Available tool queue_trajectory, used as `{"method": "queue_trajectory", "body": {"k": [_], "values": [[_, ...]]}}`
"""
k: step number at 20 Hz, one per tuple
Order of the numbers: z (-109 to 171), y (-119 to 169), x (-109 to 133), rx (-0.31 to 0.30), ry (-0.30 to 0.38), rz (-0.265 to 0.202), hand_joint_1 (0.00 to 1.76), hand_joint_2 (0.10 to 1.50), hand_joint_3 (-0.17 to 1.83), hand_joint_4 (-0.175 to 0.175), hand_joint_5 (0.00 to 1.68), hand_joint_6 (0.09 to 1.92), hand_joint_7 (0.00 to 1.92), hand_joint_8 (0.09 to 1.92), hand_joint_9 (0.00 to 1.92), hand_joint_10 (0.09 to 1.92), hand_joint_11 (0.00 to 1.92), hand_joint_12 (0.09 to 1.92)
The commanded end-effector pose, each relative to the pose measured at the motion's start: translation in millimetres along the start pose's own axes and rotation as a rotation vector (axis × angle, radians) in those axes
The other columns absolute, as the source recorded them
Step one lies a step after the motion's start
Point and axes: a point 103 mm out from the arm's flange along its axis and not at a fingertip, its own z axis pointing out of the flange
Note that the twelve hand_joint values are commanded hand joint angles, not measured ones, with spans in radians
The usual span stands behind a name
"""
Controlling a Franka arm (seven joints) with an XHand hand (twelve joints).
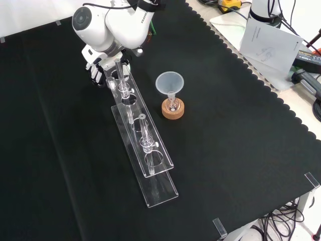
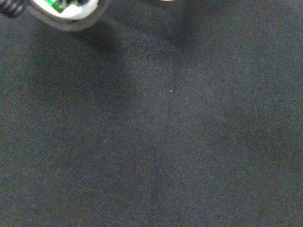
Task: Pick up the weighing funnel.
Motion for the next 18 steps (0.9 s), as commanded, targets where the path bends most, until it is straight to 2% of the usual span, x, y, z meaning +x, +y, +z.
{"method": "queue_trajectory", "body": {"k": [1, 3, 7, 10, 14, 18], "values": [[5, -2, -12, 0.0, 0.019, 0.004, 0.85, 0.66, 0.55, -0.003, 0.67, 0.66, 0.52, 0.63, 0.69, 0.5, 0.41, 1.3], [1, -2, -2, 0.004, 0.009, 0.009, 0.85, 0.65, 0.55, -0.003, 0.67, 0.66, 0.52, 0.64, 0.69, 0.5, 0.41, 1.3], [6, -1, -14, 0.007, 0.021, 0.006, 0.85, 0.65, 0.55, -0.003, 0.67, 0.67, 0.52, 0.64, 0.69, 0.51, 0.41, 1.3], [4, -2, -4, 0.006, 0.015, -0.006, 0.85, 0.65, 0.56, -0.003, 0.66, 0.67, 0.52, 0.64, 0.69, 0.51, 0.41, 1.3], [9, 0, -13, 0.013, 0.022, -0.005, 0.85, 0.65, 0.56, 0.0, 0.68, 0.68, 0.52, 0.64, 0.69, 0.51, 0.41, 1.3], [8, 0, -6, 0.016, -0.008, 0.014, 0.86, 0.66, 0.57, 0.039, 0.86, 0.69, 0.54, 0.65, 0.7, 0.52, 0.41, 1.3]]}}
